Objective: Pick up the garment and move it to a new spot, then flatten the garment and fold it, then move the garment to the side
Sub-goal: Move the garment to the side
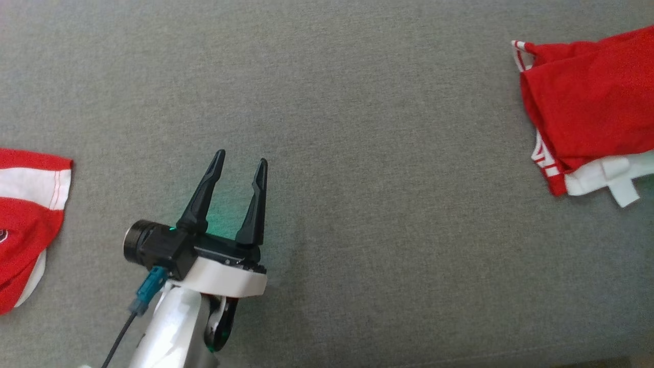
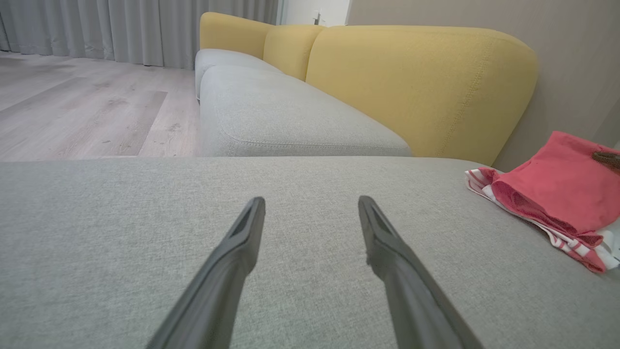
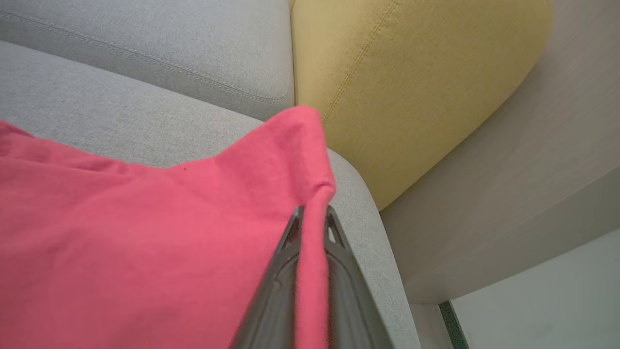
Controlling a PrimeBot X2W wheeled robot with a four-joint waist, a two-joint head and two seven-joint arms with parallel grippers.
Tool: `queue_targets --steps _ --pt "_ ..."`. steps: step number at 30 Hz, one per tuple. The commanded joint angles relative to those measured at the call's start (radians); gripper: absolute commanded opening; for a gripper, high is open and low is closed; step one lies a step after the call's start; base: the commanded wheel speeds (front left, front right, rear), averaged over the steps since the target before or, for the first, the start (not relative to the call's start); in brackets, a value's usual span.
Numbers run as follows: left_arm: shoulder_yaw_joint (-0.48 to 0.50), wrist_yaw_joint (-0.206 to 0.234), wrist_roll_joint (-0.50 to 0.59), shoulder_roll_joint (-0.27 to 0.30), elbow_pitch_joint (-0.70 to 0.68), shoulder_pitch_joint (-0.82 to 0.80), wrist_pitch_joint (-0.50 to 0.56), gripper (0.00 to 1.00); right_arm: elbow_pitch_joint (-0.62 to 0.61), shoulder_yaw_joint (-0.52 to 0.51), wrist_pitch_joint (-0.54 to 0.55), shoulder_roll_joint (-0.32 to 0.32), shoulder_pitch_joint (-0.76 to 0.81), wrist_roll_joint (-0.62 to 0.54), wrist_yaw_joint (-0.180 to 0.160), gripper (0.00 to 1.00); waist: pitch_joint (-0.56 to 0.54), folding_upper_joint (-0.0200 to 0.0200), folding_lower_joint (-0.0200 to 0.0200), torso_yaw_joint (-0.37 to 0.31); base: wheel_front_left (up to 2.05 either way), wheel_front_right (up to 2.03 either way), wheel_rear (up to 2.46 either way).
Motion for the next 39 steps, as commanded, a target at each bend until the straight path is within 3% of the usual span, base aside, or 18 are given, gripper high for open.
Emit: queue_targets --steps 1,10,16,17,18,30,39 --pt "0.032 0.002 0.006 0.016 -0.030 -0.025 -0.005 1.00 -0.010 0.001 -0.015 -0.040 -0.015 0.012 0.007 0.00 0.007 0.0000 -0.0002 0.006 0.00 0.00 0.00" --pt "0.051 0.002 0.002 0.014 -0.028 -0.018 -0.005 1.00 0.065 -0.033 -0.025 -0.066 -0.052 0.005 0.007 0.00 0.010 0.0000 -0.0002 0.016 0.00 0.00 0.00" --pt "0.055 0.002 0.004 0.012 -0.025 -0.015 -0.005 1.00 0.093 -0.056 -0.029 -0.050 -0.067 -0.003 0.007 0.00 0.006 0.0000 -0.0002 0.015 0.00 0.00 0.00" --pt "0.054 0.002 0.005 0.012 -0.025 -0.015 -0.005 1.00 0.095 -0.061 -0.030 -0.050 -0.069 -0.005 0.007 0.44 0.005 0.0000 -0.0002 0.015 0.00 0.00 0.00" --pt "0.054 0.002 0.005 0.012 -0.025 -0.015 -0.005 1.00 0.096 -0.067 -0.030 -0.049 -0.070 -0.008 0.007 1.00 0.004 0.0000 -0.0002 0.015 0.00 0.00 0.00" --pt "0.066 0.002 -0.004 0.004 -0.012 0.002 -0.005 1.00 0.054 -0.107 -0.032 0.015 -0.053 -0.032 0.007 1.00 -0.054 0.0000 -0.0002 0.012 0.00 0.00 0.00" --pt "0.108 0.002 -0.008 -0.004 -0.025 0.055 -0.005 1.00 -0.156 -0.163 -0.032 0.195 0.067 0.050 0.007 1.00 -0.172 0.0000 -0.0002 0.012 0.00 0.00 0.00"
